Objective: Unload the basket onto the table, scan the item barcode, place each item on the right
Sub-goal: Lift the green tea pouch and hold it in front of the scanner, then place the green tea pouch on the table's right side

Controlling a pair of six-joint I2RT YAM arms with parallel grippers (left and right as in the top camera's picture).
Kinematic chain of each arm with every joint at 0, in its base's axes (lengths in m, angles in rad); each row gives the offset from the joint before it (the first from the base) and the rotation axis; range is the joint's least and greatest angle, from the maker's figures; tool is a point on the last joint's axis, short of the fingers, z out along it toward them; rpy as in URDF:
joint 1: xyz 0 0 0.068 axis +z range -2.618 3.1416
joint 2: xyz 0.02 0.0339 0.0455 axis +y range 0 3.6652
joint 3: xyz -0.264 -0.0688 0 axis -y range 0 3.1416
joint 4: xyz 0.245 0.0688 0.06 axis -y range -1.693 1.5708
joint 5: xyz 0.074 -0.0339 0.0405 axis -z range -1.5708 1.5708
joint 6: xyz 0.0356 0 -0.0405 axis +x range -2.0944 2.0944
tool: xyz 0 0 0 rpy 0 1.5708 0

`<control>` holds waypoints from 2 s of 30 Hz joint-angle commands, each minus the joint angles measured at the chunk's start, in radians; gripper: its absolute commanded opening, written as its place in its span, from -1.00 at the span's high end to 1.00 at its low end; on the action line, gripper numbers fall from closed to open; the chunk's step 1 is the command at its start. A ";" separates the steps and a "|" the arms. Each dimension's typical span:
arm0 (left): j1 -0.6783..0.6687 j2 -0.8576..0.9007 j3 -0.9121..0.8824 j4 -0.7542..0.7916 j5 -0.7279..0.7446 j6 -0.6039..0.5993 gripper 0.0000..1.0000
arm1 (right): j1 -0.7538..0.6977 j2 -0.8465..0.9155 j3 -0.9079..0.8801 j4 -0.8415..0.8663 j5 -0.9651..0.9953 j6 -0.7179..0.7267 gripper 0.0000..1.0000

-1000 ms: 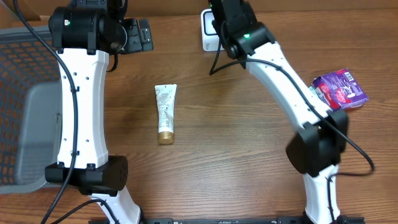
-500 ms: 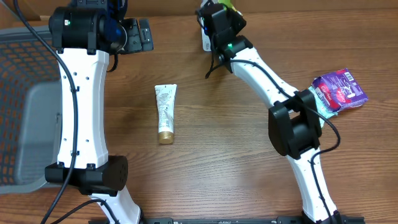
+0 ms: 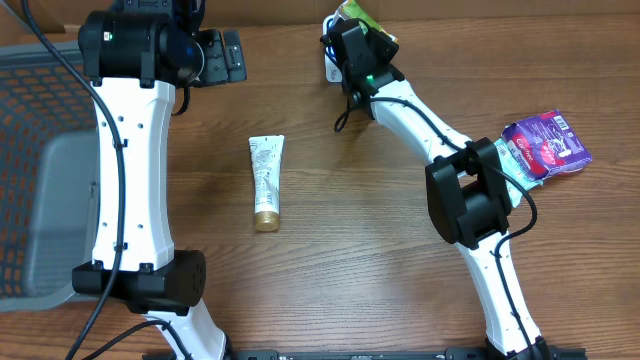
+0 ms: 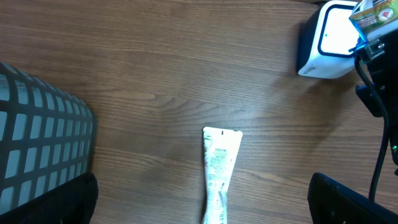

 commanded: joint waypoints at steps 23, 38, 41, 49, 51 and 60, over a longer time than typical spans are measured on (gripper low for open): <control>-0.007 0.005 0.004 0.004 -0.002 0.002 -0.99 | 0.015 -0.532 0.016 -0.732 -0.705 0.688 0.93; -0.007 0.005 0.004 0.003 -0.002 0.003 -0.99 | -0.271 -0.538 -0.234 -0.966 -0.645 1.252 0.93; -0.007 0.005 0.004 0.003 -0.002 0.003 -0.99 | -0.338 -0.531 -0.381 -0.851 -0.645 1.300 0.93; -0.007 0.005 0.004 0.003 -0.002 0.002 -0.99 | -0.465 -0.530 -0.702 -0.482 -0.649 1.313 0.87; -0.007 0.005 0.004 0.004 -0.002 0.002 -0.99 | -0.474 -0.530 -0.740 -0.429 -0.650 1.313 0.67; -0.007 0.005 0.004 0.004 -0.002 0.002 -0.99 | -0.478 -0.550 -0.673 -0.514 -0.799 1.207 -0.32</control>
